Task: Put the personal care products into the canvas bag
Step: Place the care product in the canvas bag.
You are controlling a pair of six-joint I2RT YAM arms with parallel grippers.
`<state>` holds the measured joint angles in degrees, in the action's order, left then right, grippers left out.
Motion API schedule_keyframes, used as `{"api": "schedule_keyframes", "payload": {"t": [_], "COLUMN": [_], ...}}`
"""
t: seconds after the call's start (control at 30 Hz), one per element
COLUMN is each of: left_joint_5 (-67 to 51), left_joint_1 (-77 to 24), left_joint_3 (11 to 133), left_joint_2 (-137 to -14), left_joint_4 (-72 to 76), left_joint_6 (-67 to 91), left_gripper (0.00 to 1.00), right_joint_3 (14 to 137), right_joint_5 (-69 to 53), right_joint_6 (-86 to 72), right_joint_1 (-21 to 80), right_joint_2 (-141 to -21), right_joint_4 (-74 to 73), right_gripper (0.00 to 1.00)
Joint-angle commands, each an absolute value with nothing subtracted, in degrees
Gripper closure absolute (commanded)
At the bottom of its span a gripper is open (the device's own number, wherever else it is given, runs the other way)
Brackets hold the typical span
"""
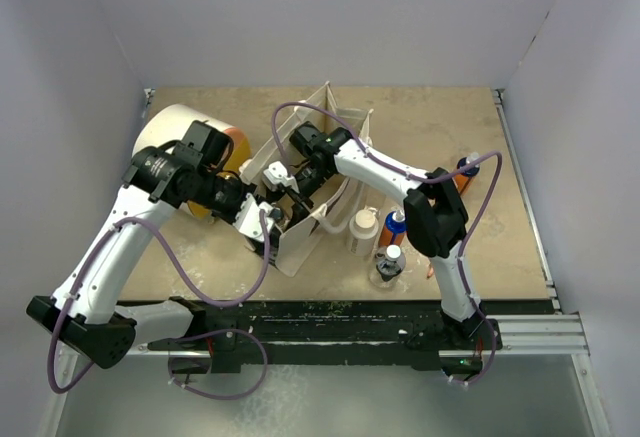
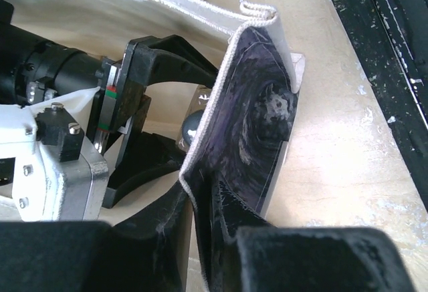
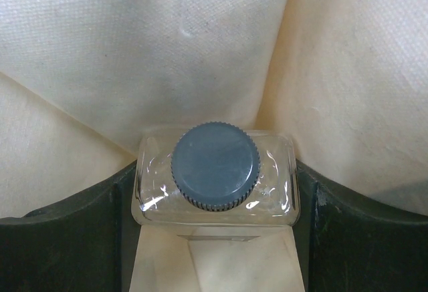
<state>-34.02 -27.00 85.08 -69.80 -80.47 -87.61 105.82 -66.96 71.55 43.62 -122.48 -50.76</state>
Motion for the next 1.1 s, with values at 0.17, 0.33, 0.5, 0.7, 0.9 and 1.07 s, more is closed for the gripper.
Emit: {"api": "schedule_keyframes", "payload": {"t": [0.17, 0.33, 0.5, 0.7, 0.9, 1.07], "left_joint_5": [-34.04, -33.66, -33.34, -33.07, -32.32, -31.48], "left_joint_1": [-26.81, -26.81, -26.81, -26.81, -26.81, -26.81], "left_joint_3": [84.18, 83.86, 83.95, 84.10, 83.88, 83.36], "left_joint_2": [-68.10, -67.80, -67.67, -67.19, -65.98, -64.94], "left_joint_4": [-79.46, -79.28, -79.15, -79.01, -79.10, -79.08], "left_joint_6": [-84.18, -83.57, -82.97, -81.29, -79.84, -79.27], "left_gripper": [0.70, 0.68, 0.66, 0.58, 0.55, 0.55], "right_joint_3": [107.68, 108.91, 109.94, 110.41, 110.75, 110.87], "right_joint_5": [-63.85, -61.37, -58.93, -58.84, -58.66, -58.36], "right_joint_6": [69.32, 70.54, 71.09, 70.94, 70.26, 69.43], "right_joint_1": [44.48, 44.52, 44.48, 44.47, 44.48, 44.47], "right_joint_2": [-117.30, -117.34, -117.49, -117.28, -116.37, -115.91], "right_joint_4": [-52.84, -54.44, -54.95, -55.55, -56.01, -56.03], "right_gripper": [0.72, 0.65, 0.47, 0.42, 0.35, 0.28]}}
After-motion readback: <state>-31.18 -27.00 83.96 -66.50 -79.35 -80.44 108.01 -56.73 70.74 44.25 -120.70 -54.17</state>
